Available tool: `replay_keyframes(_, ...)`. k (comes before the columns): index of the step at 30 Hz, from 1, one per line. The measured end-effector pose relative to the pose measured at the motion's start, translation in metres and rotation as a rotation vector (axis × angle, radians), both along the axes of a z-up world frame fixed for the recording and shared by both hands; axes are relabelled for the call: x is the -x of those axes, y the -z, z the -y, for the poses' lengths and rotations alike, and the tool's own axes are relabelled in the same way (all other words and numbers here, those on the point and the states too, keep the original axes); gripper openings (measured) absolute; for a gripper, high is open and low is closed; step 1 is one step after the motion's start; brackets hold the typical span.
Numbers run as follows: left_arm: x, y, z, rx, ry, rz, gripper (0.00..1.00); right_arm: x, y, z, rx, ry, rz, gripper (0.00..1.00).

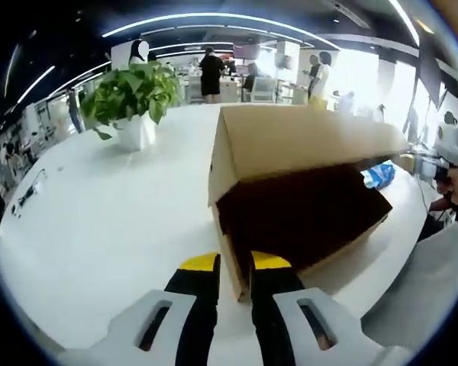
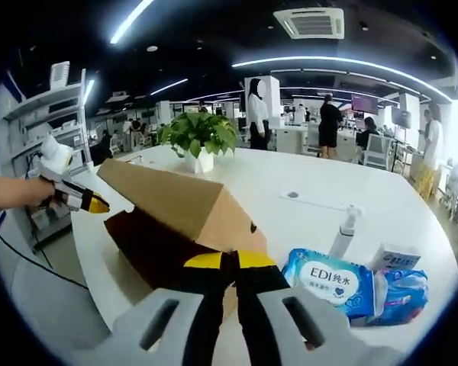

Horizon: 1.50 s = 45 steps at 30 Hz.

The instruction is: Operate the shoe box by opening the lid, removing the specified soft item, and placing it in the target area until the item is outside and the box remains undamaged.

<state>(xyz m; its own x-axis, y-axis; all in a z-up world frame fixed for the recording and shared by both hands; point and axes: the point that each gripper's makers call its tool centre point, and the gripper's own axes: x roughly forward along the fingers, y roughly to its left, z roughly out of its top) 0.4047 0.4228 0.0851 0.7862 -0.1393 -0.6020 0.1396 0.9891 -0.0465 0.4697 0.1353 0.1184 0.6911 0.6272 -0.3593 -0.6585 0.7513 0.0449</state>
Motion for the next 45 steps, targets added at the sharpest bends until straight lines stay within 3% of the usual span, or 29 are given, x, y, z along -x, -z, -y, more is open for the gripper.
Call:
replay_keyframes(5,-0.004,-0.009,-0.001,-0.036,0.023,0.045,0.15,0.005,0.006,-0.001,0.013,-0.022,-0.003,0.05)
replay_keyframes(17,0.001,-0.014,0.003,-0.063,0.088,0.093,0.19,0.017,0.021,0.000,0.057,-0.062,-0.016,0.10)
replay_keyframes(25,0.007,-0.011,0.009,-0.103,0.148,0.091,0.20,0.024,0.026,-0.002,0.083,-0.098,0.000,0.13)
replay_keyframes(45,0.019,0.006,0.022,-0.111,0.242,0.063,0.27,0.042,0.042,-0.011,0.116,-0.188,-0.005,0.24)
